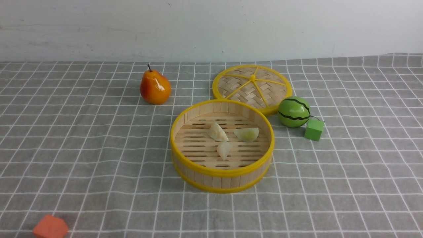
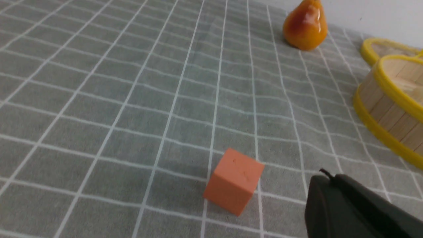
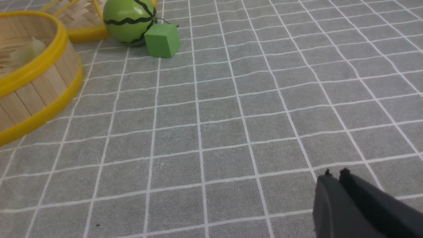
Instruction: Put the dumplings into the steamer on the table with the grey tablecloth.
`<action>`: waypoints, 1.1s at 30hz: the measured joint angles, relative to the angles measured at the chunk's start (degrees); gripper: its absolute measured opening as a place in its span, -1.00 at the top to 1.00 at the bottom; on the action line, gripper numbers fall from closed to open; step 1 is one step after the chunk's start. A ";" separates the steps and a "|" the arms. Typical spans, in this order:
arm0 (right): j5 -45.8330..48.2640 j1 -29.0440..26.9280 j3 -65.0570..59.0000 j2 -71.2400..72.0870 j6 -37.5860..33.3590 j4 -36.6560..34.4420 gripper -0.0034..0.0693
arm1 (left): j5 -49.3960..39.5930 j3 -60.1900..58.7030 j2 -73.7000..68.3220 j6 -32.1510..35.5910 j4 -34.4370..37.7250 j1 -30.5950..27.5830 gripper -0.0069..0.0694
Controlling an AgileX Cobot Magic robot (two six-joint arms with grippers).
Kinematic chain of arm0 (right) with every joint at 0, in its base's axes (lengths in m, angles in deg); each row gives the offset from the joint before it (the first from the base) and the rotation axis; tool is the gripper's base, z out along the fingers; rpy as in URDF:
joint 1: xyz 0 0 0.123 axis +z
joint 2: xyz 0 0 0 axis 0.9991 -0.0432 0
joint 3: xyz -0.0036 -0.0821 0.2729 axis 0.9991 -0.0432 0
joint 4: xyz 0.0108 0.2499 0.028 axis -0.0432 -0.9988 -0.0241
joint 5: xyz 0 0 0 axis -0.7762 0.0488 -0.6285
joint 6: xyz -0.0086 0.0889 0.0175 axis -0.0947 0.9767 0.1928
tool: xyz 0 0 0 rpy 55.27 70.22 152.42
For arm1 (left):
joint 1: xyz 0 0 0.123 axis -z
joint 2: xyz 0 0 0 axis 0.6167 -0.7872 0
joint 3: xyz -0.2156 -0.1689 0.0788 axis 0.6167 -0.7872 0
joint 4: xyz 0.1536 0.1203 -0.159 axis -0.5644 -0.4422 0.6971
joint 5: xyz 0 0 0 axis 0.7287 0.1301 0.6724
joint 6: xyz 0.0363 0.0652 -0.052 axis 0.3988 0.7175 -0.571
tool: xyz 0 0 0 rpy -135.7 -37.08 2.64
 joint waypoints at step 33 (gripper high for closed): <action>0.00 0.00 0.00 0.00 0.00 -0.04 0.68 | -2.61 -0.11 0.00 3.02 0.45 -3.38 0.86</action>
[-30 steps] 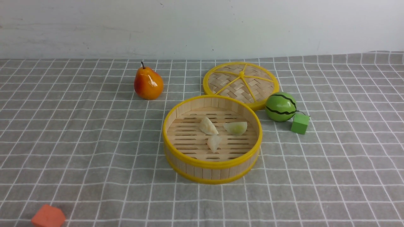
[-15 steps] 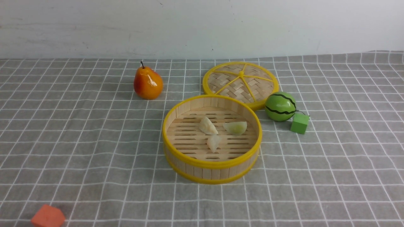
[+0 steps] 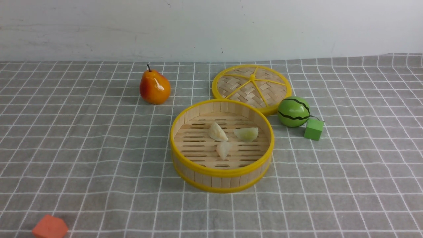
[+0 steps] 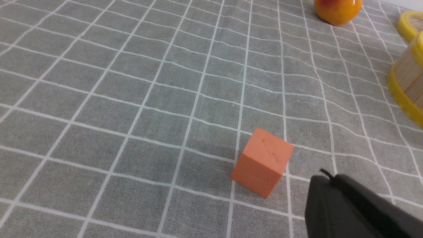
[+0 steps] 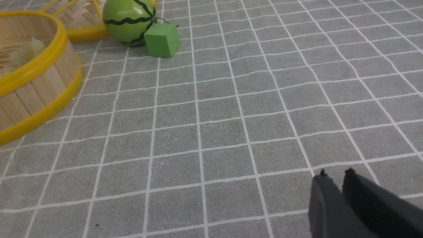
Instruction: Put the dumplings into the steamer on the table with the grey tablecloth.
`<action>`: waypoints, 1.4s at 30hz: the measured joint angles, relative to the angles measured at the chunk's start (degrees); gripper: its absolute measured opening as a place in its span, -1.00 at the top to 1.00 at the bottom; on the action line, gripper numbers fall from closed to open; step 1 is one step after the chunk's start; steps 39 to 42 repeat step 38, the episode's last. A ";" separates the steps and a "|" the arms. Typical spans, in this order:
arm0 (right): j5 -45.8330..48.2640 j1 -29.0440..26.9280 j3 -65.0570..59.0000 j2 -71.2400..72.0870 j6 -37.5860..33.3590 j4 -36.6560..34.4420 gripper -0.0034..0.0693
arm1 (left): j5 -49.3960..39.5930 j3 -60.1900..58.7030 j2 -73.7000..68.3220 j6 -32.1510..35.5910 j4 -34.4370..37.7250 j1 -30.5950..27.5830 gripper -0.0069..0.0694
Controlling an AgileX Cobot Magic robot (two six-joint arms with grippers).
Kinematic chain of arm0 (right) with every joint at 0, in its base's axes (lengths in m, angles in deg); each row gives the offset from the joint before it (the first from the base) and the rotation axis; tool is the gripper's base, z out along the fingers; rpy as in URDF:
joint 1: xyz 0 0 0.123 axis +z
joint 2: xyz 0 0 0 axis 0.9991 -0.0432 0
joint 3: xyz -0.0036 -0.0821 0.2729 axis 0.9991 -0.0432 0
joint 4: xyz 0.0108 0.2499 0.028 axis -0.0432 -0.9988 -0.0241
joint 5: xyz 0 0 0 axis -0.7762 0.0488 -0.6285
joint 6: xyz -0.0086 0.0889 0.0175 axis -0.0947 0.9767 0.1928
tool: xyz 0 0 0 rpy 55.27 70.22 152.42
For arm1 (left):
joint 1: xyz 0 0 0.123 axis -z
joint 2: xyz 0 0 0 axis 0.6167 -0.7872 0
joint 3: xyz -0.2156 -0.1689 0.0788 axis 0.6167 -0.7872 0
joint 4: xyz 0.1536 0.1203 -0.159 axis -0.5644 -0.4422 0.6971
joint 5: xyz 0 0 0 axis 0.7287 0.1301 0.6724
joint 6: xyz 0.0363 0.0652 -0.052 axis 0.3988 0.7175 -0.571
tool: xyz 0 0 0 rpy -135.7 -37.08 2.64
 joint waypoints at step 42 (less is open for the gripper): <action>0.00 0.00 0.00 0.00 0.00 0.00 0.55 | 0.00 0.00 0.00 0.00 0.00 0.00 0.83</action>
